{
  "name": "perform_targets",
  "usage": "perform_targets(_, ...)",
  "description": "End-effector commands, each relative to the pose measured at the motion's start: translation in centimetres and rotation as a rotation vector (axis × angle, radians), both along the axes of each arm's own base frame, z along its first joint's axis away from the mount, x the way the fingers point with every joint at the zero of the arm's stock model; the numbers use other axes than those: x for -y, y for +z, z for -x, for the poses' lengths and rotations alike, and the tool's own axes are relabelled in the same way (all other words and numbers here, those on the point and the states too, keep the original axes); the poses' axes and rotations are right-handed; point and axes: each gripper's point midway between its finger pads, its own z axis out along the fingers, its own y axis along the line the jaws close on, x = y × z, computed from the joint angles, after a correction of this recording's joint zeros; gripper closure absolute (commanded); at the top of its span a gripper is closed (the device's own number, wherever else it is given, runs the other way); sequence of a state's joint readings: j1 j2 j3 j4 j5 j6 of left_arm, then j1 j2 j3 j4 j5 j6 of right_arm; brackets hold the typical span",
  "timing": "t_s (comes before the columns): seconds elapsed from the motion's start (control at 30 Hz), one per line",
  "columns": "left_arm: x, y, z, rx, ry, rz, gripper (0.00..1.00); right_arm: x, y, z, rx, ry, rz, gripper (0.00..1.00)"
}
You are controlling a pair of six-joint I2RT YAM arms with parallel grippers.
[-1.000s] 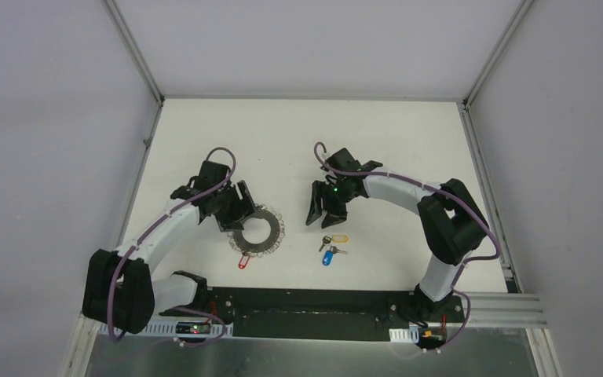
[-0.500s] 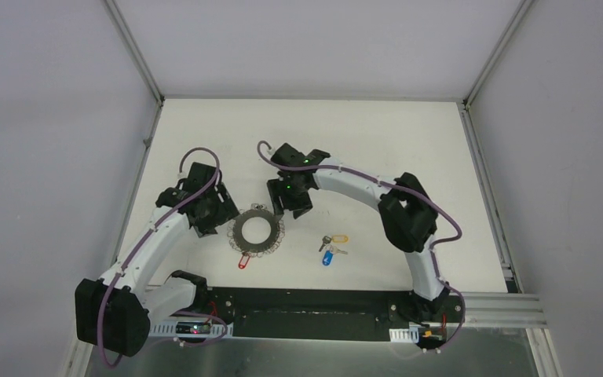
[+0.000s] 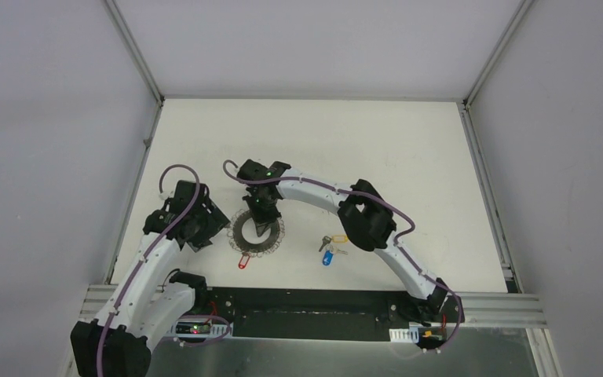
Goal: Put the keys on the keyring
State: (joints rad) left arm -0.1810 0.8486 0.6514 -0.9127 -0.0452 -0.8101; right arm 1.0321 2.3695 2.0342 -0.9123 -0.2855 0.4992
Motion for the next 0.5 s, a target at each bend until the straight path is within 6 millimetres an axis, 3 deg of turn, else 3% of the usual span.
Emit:
perform_targets(0.0,0.6,0.5,0.0,0.061,0.022,0.062,0.32,1.7,-1.3,0.2,-0.016,-0.044,0.130,1.00)
perform_targets(0.27,2.6,1.3,0.1,0.162,-0.062,0.168,0.34,7.0,-1.8,-0.6,0.019,-0.072,0.283,1.00)
perform_targets(0.47,3.5,1.3,-0.1,0.165,-0.119,0.202,0.35,11.4,-0.9,-1.5,0.025,-0.109,0.330,1.00)
